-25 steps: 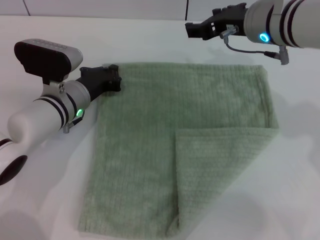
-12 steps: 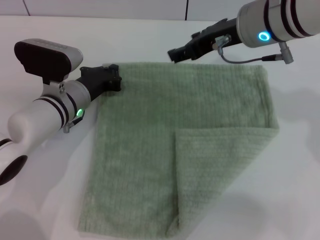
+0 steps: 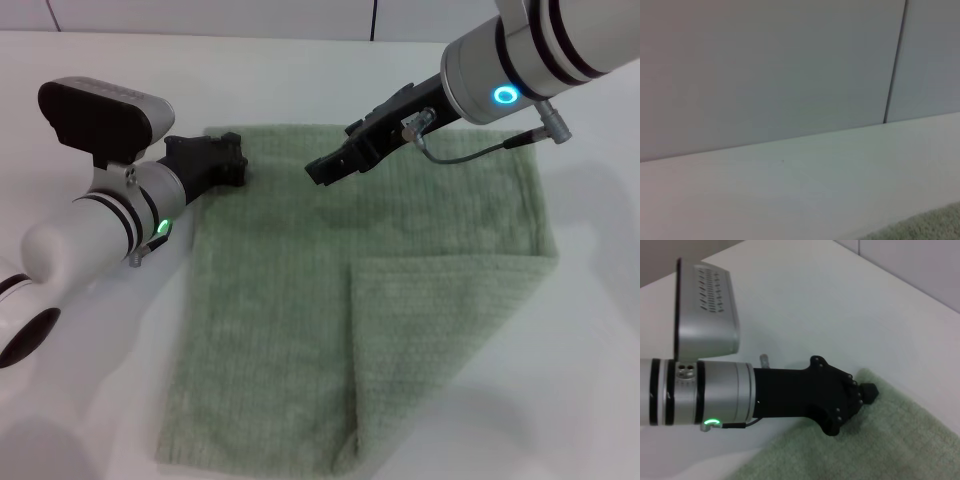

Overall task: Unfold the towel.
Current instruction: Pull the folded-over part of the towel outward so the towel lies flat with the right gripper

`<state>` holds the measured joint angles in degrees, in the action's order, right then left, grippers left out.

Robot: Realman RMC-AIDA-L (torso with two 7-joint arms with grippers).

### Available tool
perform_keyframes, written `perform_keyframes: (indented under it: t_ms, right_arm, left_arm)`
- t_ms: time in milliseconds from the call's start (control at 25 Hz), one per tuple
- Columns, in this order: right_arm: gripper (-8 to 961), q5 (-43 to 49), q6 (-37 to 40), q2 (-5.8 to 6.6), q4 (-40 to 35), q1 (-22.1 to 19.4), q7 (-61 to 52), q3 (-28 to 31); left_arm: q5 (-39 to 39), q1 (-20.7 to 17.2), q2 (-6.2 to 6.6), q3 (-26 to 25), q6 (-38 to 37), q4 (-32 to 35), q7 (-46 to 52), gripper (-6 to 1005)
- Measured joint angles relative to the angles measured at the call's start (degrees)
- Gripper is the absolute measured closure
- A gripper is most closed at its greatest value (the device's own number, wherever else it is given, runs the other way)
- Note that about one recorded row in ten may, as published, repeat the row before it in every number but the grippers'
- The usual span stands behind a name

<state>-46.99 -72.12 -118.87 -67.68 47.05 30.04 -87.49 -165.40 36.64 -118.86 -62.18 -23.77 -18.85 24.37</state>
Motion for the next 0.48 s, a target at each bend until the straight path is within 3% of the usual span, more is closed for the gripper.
perform_keyframes:
  t_ms: [480]
  right_arm:
    - [208,-1.3,-1.2,-0.05,8.2,4.0,3.3,0.3]
  left_arm:
    - [0.0,0.6,-0.05,0.6,0.6,0.3,0.0,1001]
